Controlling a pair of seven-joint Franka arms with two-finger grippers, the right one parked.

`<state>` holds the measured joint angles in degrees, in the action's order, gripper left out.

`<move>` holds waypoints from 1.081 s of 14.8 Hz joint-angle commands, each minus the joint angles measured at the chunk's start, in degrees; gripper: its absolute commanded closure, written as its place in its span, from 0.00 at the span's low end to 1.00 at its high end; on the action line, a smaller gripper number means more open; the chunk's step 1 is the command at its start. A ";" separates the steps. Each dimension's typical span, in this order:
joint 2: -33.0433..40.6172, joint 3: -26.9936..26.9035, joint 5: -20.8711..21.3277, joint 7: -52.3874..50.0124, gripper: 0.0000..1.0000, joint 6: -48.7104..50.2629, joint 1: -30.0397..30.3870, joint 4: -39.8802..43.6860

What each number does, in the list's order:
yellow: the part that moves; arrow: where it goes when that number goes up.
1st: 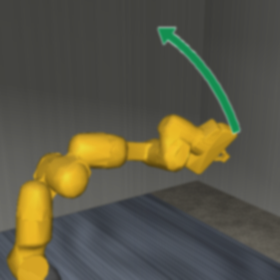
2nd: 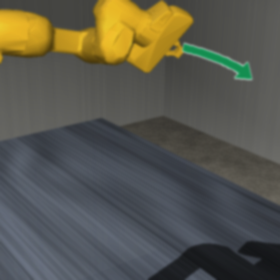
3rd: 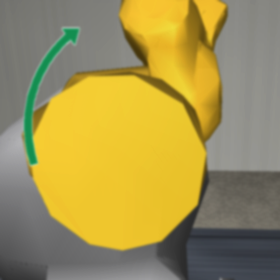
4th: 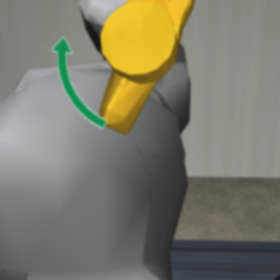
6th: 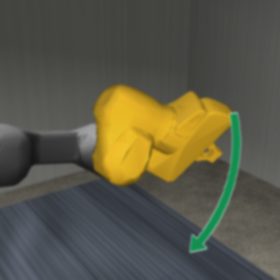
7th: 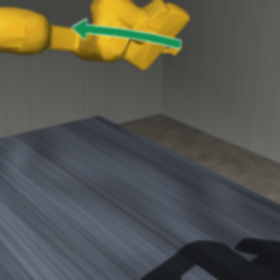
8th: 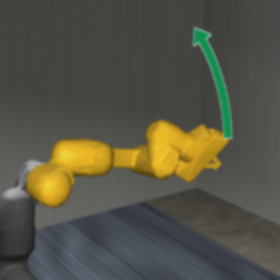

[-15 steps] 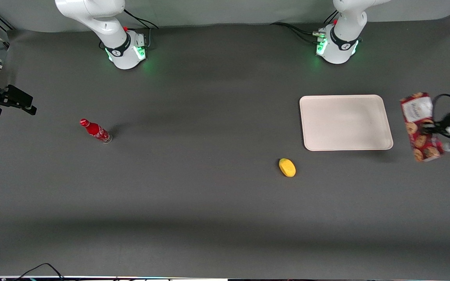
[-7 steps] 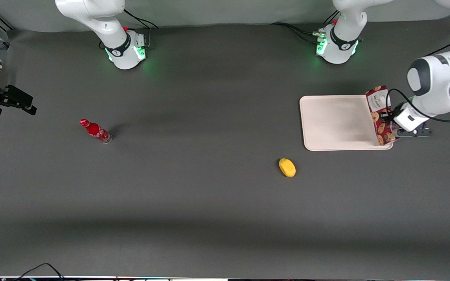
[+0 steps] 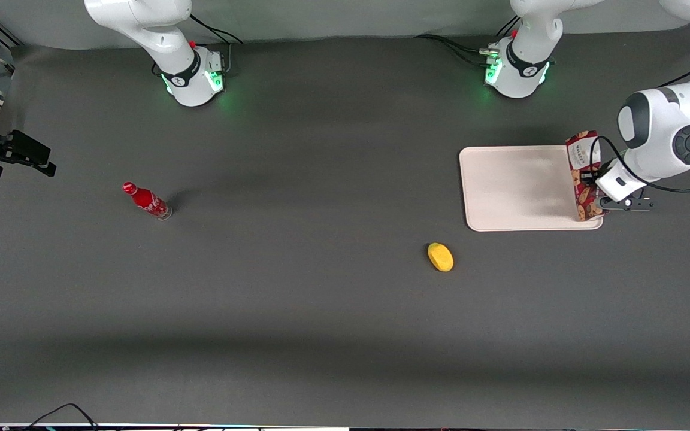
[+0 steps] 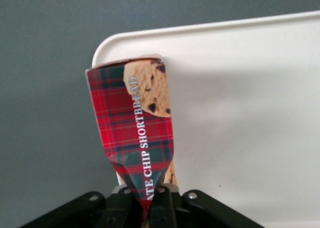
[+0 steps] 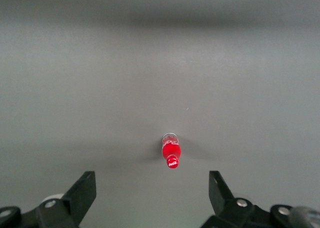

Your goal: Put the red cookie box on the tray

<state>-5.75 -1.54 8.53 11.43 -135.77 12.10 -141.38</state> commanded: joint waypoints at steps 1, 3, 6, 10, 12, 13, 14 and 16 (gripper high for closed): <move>-0.84 -0.57 1.22 -0.79 0.36 -2.13 -0.68 -0.22; -0.66 -0.57 1.22 -0.70 0.00 -1.26 -0.68 0.13; 1.35 -0.48 1.22 -0.70 0.00 0.23 -0.94 1.10; 4.52 -0.04 1.05 -1.06 0.00 12.25 -1.12 13.63; 4.52 0.48 0.43 -1.41 0.00 19.27 -1.12 23.03; 4.44 0.49 -0.35 -1.32 0.00 22.71 -1.03 27.51; 4.44 0.49 -1.75 -1.14 0.00 25.44 -1.03 31.47; 4.52 0.57 -4.74 -1.14 0.00 28.70 -1.03 37.64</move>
<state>-0.17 -0.87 6.98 11.31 -112.69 11.67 -112.65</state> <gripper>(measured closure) 0.000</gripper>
